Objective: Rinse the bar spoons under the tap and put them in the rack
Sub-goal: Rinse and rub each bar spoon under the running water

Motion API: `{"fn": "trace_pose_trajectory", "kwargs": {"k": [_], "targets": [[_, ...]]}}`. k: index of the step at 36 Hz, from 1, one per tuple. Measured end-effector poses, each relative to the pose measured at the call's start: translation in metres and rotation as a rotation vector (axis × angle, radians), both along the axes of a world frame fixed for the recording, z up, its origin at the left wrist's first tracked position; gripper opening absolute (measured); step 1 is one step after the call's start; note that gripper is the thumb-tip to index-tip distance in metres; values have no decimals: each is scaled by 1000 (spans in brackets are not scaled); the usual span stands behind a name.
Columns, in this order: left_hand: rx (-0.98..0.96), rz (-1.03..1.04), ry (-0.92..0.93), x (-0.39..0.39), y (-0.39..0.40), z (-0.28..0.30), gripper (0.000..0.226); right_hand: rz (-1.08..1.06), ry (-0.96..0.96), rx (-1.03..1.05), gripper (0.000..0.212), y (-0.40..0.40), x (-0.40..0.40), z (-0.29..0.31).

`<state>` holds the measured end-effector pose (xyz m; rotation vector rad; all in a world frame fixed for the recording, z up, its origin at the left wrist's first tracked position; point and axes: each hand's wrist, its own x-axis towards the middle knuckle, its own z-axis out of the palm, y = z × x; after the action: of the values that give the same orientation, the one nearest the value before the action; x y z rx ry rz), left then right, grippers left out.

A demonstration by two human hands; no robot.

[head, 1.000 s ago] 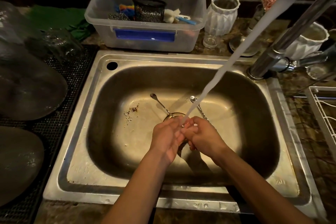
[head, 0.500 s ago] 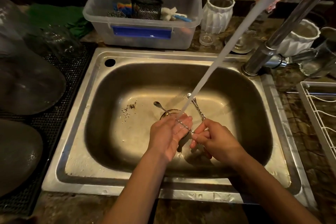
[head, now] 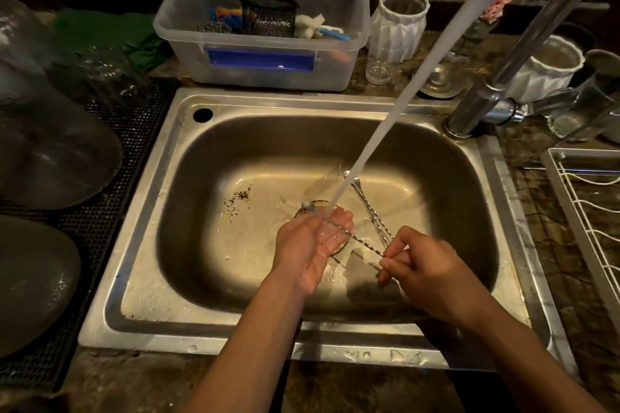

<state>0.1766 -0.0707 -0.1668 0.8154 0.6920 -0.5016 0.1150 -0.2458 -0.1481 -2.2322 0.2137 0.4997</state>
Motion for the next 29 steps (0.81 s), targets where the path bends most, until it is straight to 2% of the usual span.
{"fn": "trace_pose_trajectory", "kwargs": {"k": [13,16,25,29], "targets": [[-59,-48,-51,1,0,-4,7,20,5,-96,8,-9,-7,24],[-97,-64,-33,3,0,-6,15,-18,44,-59,11,-9,-7,32],[-227,-85,26,5,1,-8,24,-45,124,-196,15,-13,-11,41],[-257,-83,36,5,2,-7,36,-81,109,-249,15,-10,-14,44]]}}
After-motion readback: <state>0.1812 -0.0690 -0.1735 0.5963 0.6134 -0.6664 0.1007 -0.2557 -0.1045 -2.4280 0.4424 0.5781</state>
